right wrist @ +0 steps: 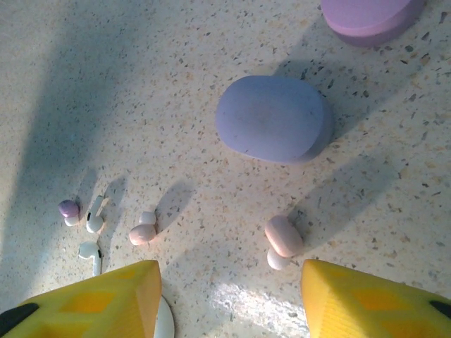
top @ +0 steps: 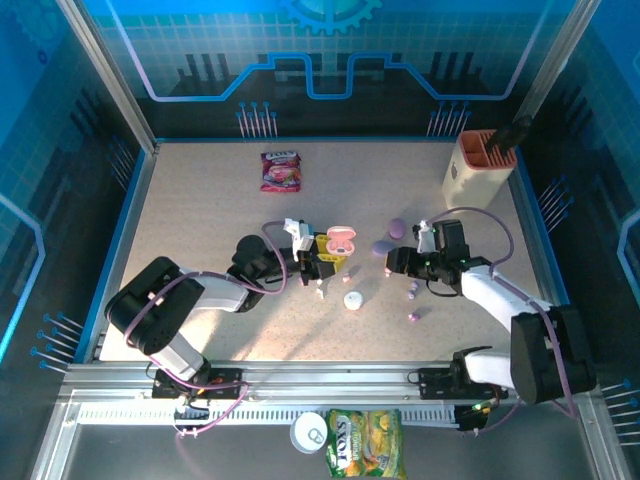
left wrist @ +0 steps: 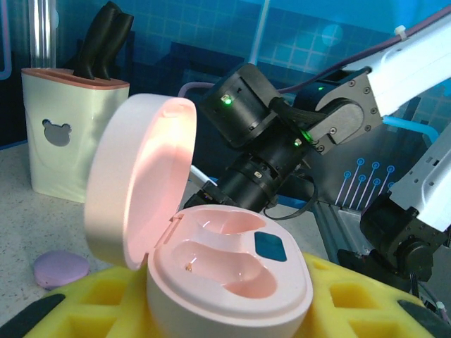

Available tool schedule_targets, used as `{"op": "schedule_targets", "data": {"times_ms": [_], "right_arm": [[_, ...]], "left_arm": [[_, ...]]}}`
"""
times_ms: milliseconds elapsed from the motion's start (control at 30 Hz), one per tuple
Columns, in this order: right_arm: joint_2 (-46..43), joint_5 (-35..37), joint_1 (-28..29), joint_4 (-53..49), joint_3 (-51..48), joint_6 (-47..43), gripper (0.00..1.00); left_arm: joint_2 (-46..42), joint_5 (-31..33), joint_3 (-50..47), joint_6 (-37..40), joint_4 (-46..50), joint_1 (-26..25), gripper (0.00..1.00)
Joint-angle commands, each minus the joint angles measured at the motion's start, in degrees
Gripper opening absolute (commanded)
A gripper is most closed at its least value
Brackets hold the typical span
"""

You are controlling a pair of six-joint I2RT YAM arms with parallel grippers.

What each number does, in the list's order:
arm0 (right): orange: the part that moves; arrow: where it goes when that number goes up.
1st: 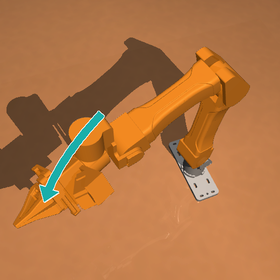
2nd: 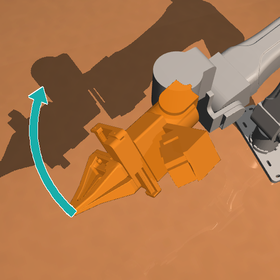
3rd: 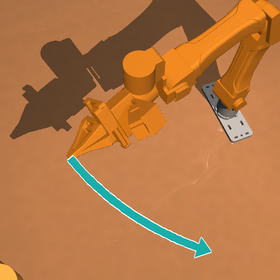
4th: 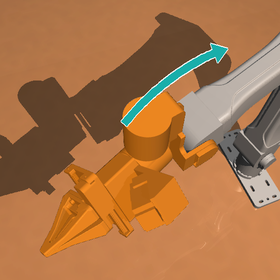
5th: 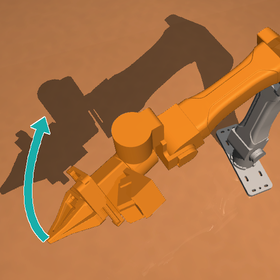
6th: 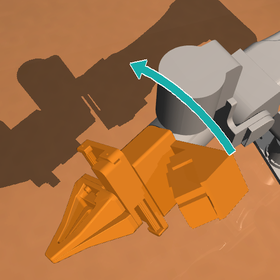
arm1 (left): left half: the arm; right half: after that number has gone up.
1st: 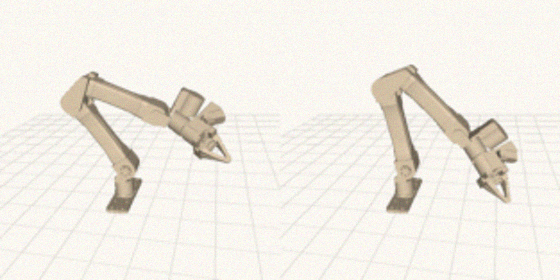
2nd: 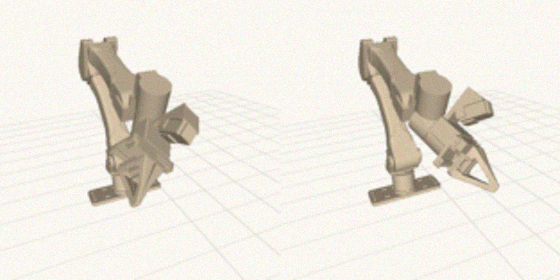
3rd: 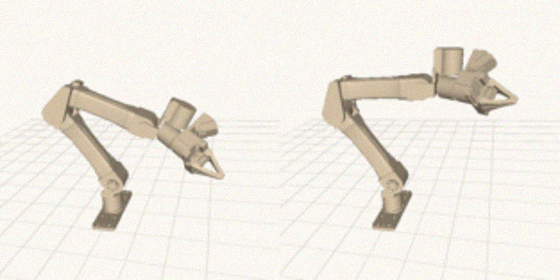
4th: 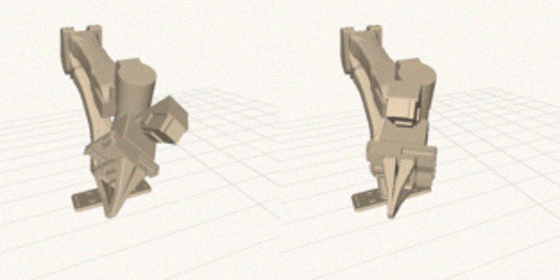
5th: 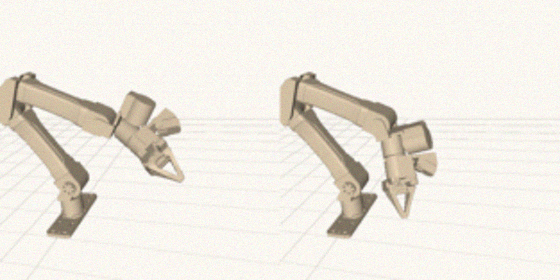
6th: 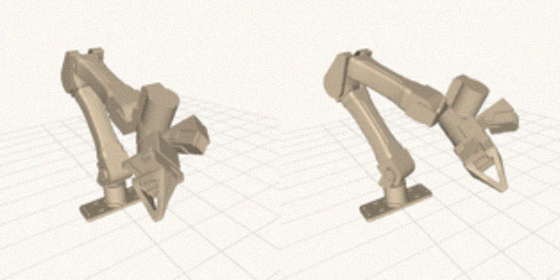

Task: Insert the wireless bluetooth earbuds into the charging case

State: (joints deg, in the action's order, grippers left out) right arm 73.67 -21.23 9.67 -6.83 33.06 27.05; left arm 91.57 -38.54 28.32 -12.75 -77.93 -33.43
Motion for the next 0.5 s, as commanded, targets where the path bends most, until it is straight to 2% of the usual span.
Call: {"op": "schedule_targets", "data": {"times_ms": [0, 467], "right_arm": [[2.4, -2.5, -1.0, 0.6, 2.1, 0.6, 0.54], [10.8, -5.3, -0.6, 1.7, 4.7, -0.5, 0.53]], "left_arm": [[-2.1, 0.0, -0.9, 0.3, -2.3, 0.4, 0.40], [-2.8, 0.0, -1.1, 0.2, -2.3, 0.4, 0.40]]}}
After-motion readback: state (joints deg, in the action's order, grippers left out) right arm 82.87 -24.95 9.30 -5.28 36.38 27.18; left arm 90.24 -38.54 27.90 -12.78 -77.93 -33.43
